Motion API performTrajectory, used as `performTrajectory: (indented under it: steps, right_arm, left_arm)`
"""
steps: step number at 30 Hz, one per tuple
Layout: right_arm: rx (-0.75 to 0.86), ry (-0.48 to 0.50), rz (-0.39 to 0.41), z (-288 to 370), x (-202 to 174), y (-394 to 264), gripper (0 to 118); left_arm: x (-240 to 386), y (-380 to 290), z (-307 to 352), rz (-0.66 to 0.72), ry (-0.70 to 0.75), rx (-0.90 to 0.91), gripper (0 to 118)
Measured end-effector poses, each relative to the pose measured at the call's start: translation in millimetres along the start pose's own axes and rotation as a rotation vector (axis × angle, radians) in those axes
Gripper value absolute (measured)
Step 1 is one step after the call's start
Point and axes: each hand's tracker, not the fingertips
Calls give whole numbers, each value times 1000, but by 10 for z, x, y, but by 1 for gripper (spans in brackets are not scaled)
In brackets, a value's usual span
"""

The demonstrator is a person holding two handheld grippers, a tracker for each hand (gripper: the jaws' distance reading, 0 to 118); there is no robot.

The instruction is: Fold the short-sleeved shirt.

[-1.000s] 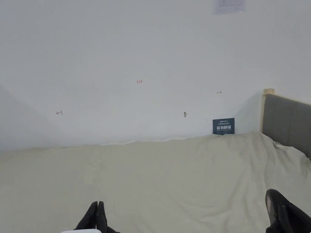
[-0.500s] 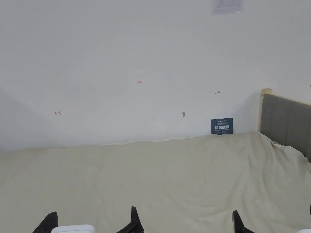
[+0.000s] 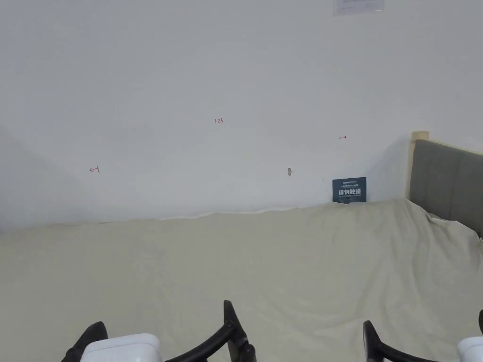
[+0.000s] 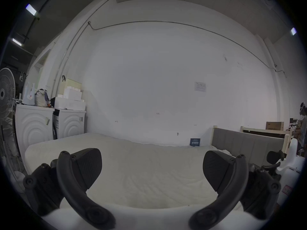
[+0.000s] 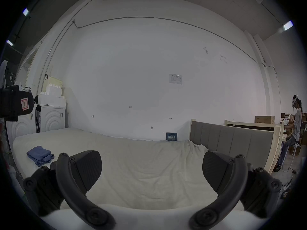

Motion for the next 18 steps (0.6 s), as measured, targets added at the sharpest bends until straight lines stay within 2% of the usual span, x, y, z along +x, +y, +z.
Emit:
performTrajectory:
  steps: [3, 8, 18]
  right_arm:
    - [-10, 3, -2, -13, 9, 8, 118]
    - [-25, 8, -10, -39, 33, 14, 118]
    - [-57, 14, -17, -74, 41, -9, 118]
  left_arm:
    - [50, 10, -7, -2, -33, -57, 118]
    - [179, -19, 11, 3, 29, -80, 118]
    - [64, 49, -54, 202, 23, -142, 118]
